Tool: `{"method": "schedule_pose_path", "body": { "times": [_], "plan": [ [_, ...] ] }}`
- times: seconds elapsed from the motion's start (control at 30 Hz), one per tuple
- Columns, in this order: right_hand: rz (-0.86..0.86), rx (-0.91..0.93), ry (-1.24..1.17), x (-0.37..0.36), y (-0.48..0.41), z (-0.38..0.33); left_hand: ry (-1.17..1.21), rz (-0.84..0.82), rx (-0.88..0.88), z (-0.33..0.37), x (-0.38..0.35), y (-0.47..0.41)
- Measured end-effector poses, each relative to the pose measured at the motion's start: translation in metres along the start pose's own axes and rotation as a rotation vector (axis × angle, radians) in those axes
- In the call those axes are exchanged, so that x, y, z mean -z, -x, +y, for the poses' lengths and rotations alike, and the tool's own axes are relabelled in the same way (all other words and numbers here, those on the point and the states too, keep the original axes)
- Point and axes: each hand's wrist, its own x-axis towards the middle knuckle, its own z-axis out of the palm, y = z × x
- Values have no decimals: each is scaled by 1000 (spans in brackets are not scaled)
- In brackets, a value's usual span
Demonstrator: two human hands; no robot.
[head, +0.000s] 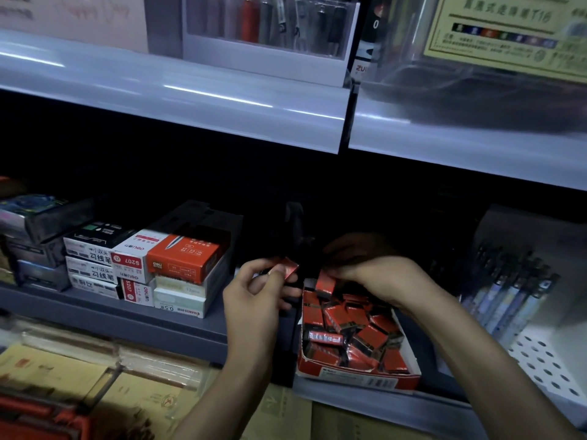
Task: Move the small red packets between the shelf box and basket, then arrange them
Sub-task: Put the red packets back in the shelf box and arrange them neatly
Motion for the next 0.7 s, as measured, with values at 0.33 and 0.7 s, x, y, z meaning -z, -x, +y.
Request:
{"method": "schedule_pose_path", "body": {
  "times": [0.33, 0.7],
  "plan": [
    [-91, -61, 126, -5, -5, 2, 21, 6, 24, 2, 0, -1],
    [-95, -100, 172, -6, -3, 8, 3, 5, 30, 1, 0, -1]
  ]
}}
